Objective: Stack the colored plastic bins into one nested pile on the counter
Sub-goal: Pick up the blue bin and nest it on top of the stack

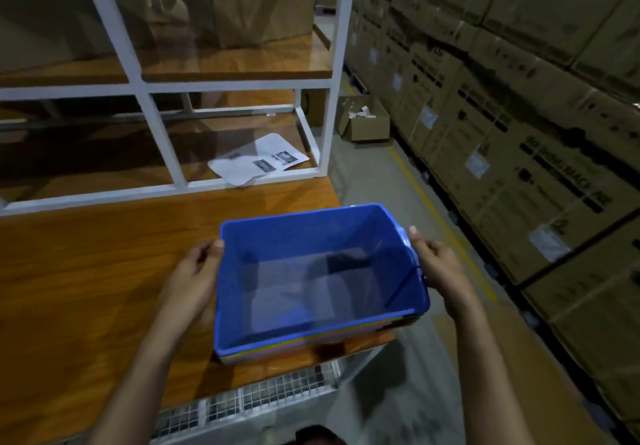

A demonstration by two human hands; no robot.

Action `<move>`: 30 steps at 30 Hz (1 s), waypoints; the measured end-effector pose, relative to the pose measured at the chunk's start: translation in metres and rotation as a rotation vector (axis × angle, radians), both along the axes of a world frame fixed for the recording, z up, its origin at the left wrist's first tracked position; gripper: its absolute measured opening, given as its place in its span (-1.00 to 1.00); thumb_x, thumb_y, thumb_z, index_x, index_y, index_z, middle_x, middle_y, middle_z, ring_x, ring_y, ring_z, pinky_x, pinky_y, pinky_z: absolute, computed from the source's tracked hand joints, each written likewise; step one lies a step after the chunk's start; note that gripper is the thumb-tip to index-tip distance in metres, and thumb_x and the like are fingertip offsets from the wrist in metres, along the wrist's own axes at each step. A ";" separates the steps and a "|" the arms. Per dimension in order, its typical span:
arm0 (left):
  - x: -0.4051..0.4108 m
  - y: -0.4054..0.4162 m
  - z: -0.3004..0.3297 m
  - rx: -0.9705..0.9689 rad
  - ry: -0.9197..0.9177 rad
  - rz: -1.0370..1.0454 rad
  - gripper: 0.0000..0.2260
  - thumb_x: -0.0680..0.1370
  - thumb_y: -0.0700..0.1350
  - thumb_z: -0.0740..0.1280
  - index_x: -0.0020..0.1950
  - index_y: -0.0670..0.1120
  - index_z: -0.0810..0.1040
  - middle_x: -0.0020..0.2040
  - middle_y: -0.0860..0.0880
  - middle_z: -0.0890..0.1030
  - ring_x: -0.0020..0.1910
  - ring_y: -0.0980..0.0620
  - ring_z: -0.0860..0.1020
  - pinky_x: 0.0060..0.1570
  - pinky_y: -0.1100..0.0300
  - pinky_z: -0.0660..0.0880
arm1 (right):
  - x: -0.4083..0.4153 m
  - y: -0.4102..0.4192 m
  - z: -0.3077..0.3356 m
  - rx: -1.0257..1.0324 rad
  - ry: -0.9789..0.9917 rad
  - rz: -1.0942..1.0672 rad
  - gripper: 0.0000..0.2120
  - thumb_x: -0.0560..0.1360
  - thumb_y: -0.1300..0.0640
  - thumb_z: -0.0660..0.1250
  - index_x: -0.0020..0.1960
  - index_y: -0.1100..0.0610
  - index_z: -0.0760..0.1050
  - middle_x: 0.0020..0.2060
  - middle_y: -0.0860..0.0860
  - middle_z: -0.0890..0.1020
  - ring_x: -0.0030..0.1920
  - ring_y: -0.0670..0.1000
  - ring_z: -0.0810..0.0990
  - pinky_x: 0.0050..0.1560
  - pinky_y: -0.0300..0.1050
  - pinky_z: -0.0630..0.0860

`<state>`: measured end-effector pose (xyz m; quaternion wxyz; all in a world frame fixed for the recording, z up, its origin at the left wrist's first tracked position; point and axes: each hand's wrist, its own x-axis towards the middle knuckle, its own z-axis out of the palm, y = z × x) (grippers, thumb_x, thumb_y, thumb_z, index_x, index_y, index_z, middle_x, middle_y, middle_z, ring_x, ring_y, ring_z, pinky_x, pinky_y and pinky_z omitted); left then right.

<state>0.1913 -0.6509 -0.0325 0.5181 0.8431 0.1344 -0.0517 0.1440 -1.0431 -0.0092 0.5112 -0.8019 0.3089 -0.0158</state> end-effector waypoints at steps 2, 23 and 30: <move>0.004 -0.013 0.001 -0.004 0.010 -0.004 -0.38 0.63 0.44 0.17 0.55 0.10 0.49 0.51 -0.08 0.57 0.46 -0.19 0.54 0.39 -0.06 0.44 | 0.005 0.003 -0.004 0.166 0.027 -0.035 -0.48 0.60 -0.43 0.21 0.14 -0.01 0.62 0.02 -0.01 0.69 -0.01 0.03 0.66 -0.16 -0.06 0.55; -0.035 -0.035 -0.029 -0.484 0.065 0.222 -0.60 0.72 0.18 0.25 0.45 0.01 0.60 0.31 -0.07 0.72 0.18 -0.08 0.72 0.03 0.02 0.64 | 0.031 -0.024 -0.053 0.533 0.007 0.192 -0.54 0.54 -0.42 0.32 0.07 -0.09 0.73 -0.08 -0.07 0.81 -0.16 -0.08 0.78 -0.29 -0.19 0.66; -0.057 -0.040 -0.031 -0.554 0.020 0.241 -0.60 0.69 0.19 0.30 0.44 0.03 0.62 0.31 -0.08 0.73 0.16 -0.09 0.71 0.03 -0.01 0.63 | 0.021 -0.029 -0.048 0.491 0.008 0.261 -0.62 0.61 -0.34 0.29 0.03 -0.08 0.70 0.01 0.02 0.80 -0.08 0.03 0.76 -0.17 -0.09 0.65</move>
